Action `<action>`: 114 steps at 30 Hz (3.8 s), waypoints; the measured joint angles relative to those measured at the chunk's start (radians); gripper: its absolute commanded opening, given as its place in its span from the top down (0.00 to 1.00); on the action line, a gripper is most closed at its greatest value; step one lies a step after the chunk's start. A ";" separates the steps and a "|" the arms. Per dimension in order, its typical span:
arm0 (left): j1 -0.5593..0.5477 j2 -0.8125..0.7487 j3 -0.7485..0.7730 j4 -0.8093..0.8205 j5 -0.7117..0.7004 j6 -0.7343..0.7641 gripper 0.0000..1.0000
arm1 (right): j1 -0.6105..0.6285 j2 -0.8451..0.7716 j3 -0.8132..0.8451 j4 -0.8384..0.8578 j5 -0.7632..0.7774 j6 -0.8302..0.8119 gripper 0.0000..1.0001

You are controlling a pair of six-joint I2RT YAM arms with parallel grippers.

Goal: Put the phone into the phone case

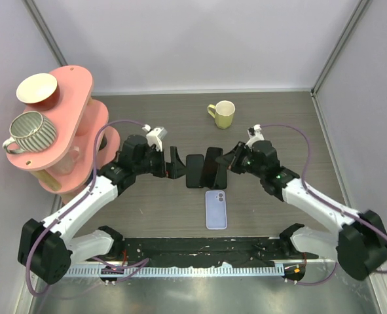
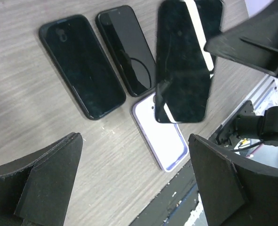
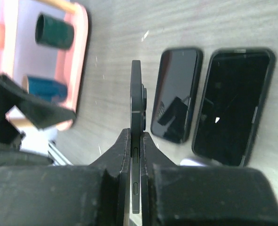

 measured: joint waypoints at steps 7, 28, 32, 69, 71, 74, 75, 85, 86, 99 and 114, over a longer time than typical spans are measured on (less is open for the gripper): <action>-0.089 -0.080 -0.108 -0.006 -0.059 -0.074 0.08 | 0.017 -0.302 -0.004 -0.437 -0.048 -0.167 0.99; -0.230 -0.081 -0.218 0.059 -0.157 -0.183 0.15 | 0.017 -0.247 -0.106 -0.596 -0.148 -0.204 0.99; -0.237 -0.081 -0.254 0.121 -0.146 -0.207 0.22 | 0.017 -0.214 -0.111 -0.526 -0.167 -0.174 0.99; -0.522 0.378 -0.345 0.604 -0.233 -0.448 1.00 | 0.018 -0.097 -0.351 -0.058 -0.231 0.035 0.99; -0.526 0.377 -0.345 0.604 -0.242 -0.449 1.00 | 0.018 -0.096 -0.357 -0.042 -0.233 0.029 0.99; -0.531 0.377 -0.339 0.592 -0.255 -0.449 1.00 | 0.016 -0.083 -0.355 -0.030 -0.243 -0.003 0.99; -0.533 0.377 -0.333 0.581 -0.261 -0.450 1.00 | 0.015 -0.079 -0.351 -0.030 -0.246 -0.019 0.99; -0.539 0.362 -0.253 0.410 -0.423 -0.467 1.00 | 0.015 -0.027 -0.324 -0.015 -0.281 -0.082 0.99; -0.534 0.362 -0.247 0.398 -0.438 -0.468 1.00 | 0.015 -0.017 -0.324 -0.005 -0.288 -0.083 0.99; -0.521 0.395 -0.196 0.344 -0.449 -0.475 1.00 | 0.005 0.075 -0.323 0.079 -0.343 -0.087 0.99; -0.521 0.400 -0.195 0.361 -0.458 -0.483 1.00 | 0.022 0.026 -0.264 -0.132 -0.228 -0.108 0.59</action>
